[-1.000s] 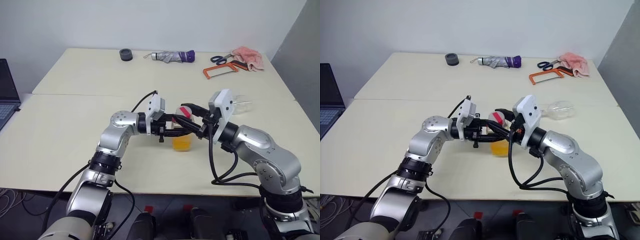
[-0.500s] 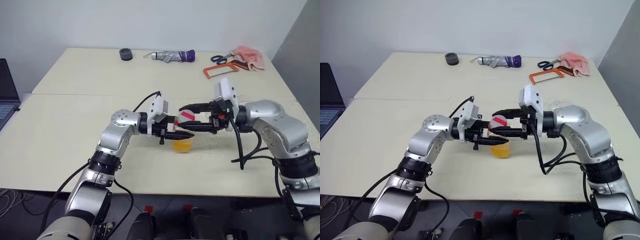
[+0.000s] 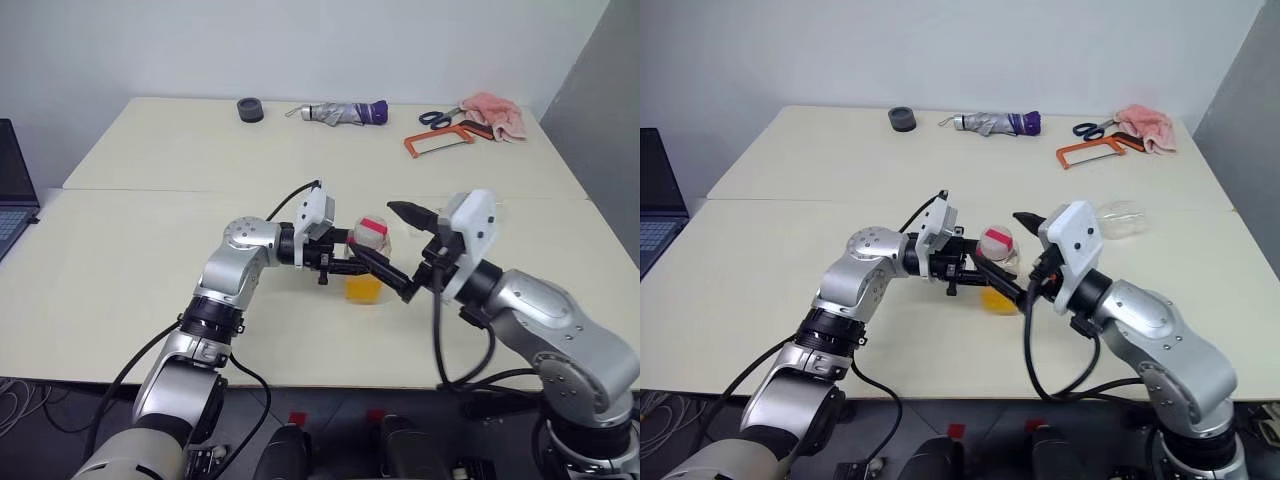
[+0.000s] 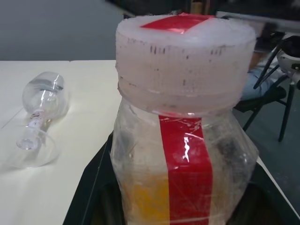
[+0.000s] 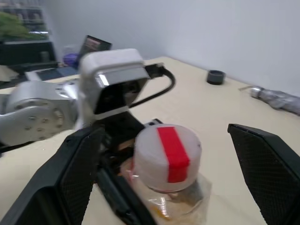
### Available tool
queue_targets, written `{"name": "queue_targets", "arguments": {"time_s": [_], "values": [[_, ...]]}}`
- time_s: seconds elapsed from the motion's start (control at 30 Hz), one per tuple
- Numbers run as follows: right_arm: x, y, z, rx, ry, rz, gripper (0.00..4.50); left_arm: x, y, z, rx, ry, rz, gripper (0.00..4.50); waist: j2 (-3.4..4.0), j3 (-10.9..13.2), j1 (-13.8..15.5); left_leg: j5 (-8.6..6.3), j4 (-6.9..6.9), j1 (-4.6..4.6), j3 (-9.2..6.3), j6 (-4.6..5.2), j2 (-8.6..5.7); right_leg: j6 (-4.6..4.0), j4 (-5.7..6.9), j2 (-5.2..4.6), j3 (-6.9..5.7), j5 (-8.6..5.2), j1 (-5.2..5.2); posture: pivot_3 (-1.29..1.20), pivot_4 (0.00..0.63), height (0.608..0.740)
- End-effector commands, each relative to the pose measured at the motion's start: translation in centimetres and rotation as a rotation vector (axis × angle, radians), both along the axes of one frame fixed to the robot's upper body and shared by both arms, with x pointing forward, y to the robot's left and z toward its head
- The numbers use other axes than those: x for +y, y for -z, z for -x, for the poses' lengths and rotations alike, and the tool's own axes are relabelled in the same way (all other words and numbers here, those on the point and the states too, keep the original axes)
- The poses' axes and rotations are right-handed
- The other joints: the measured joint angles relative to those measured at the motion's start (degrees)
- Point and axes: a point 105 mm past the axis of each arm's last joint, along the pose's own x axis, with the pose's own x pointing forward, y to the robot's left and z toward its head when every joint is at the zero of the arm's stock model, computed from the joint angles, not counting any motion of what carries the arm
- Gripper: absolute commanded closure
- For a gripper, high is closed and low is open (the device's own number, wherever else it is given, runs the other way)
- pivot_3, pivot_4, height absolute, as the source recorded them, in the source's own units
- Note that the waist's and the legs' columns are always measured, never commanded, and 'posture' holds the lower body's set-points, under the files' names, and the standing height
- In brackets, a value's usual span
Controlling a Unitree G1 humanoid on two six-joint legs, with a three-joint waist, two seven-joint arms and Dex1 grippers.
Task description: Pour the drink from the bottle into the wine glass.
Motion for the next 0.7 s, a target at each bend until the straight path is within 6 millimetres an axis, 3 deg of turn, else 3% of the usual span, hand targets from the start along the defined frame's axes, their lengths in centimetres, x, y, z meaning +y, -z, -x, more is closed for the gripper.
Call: {"name": "queue_targets", "arguments": {"time_s": [0.03,0.3,0.4,0.6,0.7], "values": [[0.1,-0.8,-0.4,-0.058,0.067,-0.009,0.0,-0.6,-1.5,0.0,-0.067,0.037,0.017,2.68,0.0,0.0,0.01,0.0,-0.01,0.0,0.01,0.0,0.0,0.0,-0.01,0.0,0.0,0.0,0.0,0.0,0.15,0.74],[0.8,-0.5,-0.8,-0.025,0.094,-0.074,0.0,-0.7,-1.5,-0.2,-0.076,0.037,0.016,2.68,0.0,0.0,0.0,0.0,-0.03,-0.02,0.0,0.01,0.02,0.0,-0.03,-0.05,0.01,0.0,-0.01,0.0,0.15,0.74],[0.9,-0.3,-0.8,-0.011,0.094,-0.077,0.6,-0.6,-1.5,-0.3,-0.078,0.03,0.017,2.68,0.0,0.0,0.0,-0.01,-0.03,-0.02,-0.01,0.01,0.03,0.0,-0.03,-0.05,0.01,0.0,-0.01,0.0,0.15,0.74],[1.3,0.3,-0.7,0.011,0.058,-0.065,2.64,-0.5,-1.5,-0.4,-0.081,0.022,0.018,2.68,0.0,0.0,-0.02,-0.01,-0.03,-0.01,-0.01,0.01,0.01,0.0,-0.04,-0.03,0.0,0.0,0.0,0.0,0.15,0.74],[1.6,0.6,-0.4,0.026,0.007,-0.062,2.62,-0.4,-1.6,-0.4,-0.082,0.023,0.019,2.68,0.0,0.0,-0.02,-0.01,-0.03,-0.02,-0.01,0.02,0.02,0.0,-0.03,-0.04,0.0,0.0,0.0,0.0,0.15,0.74]]}}
